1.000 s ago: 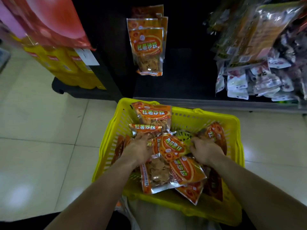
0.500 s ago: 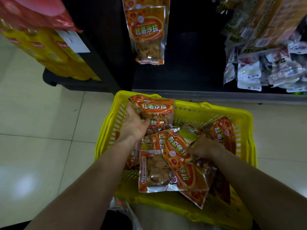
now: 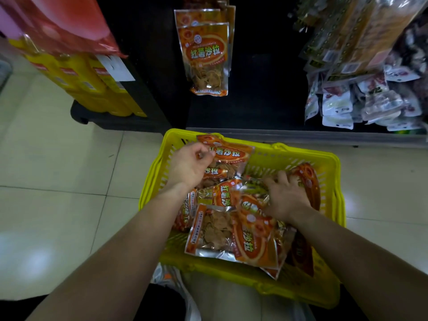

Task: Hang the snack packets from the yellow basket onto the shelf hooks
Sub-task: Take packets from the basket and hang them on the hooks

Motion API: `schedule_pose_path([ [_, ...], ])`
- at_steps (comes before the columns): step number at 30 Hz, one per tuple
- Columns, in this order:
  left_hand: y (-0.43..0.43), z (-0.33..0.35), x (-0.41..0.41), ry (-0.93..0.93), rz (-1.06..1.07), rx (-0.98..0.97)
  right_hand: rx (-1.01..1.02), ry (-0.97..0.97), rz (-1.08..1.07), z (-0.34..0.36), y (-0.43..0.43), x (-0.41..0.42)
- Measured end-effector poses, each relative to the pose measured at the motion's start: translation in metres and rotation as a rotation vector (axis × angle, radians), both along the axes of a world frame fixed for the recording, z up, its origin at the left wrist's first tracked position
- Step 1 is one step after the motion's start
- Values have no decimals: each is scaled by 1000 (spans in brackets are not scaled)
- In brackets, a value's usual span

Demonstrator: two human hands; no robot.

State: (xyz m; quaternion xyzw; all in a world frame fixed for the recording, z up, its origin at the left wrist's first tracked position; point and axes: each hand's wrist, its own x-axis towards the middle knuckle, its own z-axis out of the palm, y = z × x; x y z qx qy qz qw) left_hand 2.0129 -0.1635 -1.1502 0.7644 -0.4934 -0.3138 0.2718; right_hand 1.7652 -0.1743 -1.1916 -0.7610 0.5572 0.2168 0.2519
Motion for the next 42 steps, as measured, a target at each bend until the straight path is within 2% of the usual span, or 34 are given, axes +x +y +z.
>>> schedule_pose_path([
  [3,-3,4,-3,-80,-8,-21,107,-173,92,8,17,11],
  [6,-4,1,-3,-139,66,-15,215,-92,133,10,38,25],
  [8,-6,-2,1,-217,101,-13,190,-87,123,11,47,30],
  [11,-13,-7,7,-290,0,-34,148,-216,85,13,41,30],
  [19,-26,-6,3,-330,-73,-7,89,-293,25,66,-29,14],
  [22,-24,3,2,-306,-85,33,38,-292,54,75,-38,5],
  [25,-20,17,2,-270,-99,62,21,-376,30,83,-36,-1],
  [30,-12,63,7,-159,-147,-10,-9,-483,69,127,-35,1],
  [38,20,202,6,-86,-226,-135,-137,-720,80,250,-26,-15],
  [42,46,255,-2,42,-222,-234,-216,-905,-7,287,-15,-22],
])
